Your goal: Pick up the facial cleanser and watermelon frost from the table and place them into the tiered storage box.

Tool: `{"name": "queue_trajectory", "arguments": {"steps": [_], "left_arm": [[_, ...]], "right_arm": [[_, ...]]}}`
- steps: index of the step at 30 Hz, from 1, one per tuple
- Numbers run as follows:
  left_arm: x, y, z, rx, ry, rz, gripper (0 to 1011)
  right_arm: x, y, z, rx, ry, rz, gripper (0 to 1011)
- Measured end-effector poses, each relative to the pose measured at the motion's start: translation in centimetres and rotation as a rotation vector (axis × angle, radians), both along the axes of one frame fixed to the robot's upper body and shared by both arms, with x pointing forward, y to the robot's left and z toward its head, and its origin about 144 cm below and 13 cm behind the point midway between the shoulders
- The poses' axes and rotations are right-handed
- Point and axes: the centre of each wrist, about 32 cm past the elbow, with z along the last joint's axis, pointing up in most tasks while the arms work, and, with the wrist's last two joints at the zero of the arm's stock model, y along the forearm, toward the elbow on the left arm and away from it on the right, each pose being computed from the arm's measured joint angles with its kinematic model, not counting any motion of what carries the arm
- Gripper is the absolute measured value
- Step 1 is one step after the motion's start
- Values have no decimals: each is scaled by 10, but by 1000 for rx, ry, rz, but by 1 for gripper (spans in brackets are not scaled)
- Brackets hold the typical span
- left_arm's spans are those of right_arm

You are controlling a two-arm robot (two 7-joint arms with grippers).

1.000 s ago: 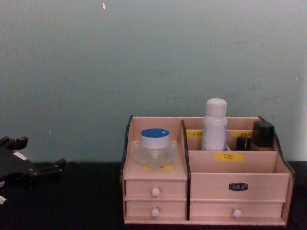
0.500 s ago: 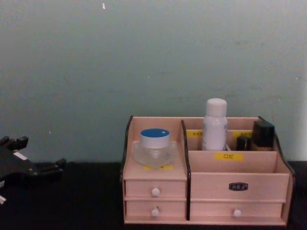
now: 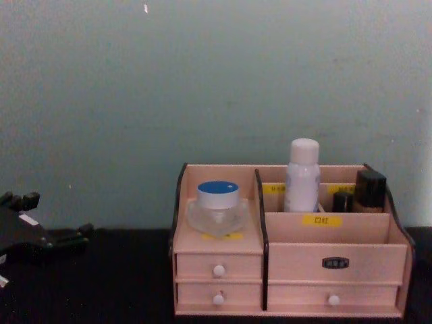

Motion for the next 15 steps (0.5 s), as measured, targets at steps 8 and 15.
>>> {"name": "queue_trajectory", "arguments": {"steps": [8, 15], "left_arm": [[0, 0, 0, 0, 0, 0, 1001], [0, 0, 0, 0, 0, 0, 1001]], "right_arm": [[0, 0, 0, 0, -1, 0, 1000], [0, 0, 0, 0, -1, 0, 1000]]}}
